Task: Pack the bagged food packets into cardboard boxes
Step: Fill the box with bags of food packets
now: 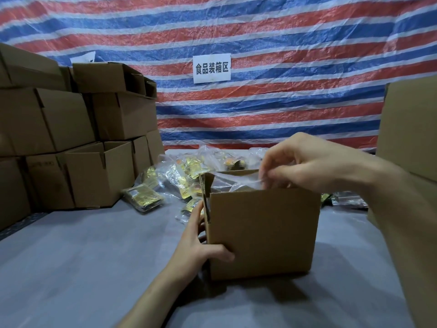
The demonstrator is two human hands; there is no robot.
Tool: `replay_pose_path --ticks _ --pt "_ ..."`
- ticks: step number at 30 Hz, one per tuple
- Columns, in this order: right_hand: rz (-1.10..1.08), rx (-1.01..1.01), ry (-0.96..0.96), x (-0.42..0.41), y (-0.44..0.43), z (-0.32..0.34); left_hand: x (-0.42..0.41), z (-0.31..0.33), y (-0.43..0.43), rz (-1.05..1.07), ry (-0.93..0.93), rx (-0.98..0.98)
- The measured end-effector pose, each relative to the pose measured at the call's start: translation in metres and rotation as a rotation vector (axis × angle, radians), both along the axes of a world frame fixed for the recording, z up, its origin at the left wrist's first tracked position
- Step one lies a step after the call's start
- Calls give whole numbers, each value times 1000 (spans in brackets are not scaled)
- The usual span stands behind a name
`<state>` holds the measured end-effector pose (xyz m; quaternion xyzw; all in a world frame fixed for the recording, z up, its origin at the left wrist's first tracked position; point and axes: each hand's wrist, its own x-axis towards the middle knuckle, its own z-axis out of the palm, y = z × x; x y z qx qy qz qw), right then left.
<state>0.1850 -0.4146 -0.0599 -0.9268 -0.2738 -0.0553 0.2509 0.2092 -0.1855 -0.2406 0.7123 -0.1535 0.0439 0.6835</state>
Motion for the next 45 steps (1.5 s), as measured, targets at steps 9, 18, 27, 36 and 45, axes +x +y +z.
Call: replay_pose_path --ticks 9,18,27,36,45 --pt "-57 258 90 0 -6 2 -1 3 1 -39 -55 47" --pt "-403 -86 16 18 15 -23 -1 1 1 -49 -62 75" --pt "-309 -154 -94 -5 30 -12 -1 1 1 -59 -43 61" --pt "-426 -146 406 13 24 -24 0 -1 1 -66 -45 72" --pt "-455 -149 390 8 14 -22 0 -2 1 -81 -74 72"
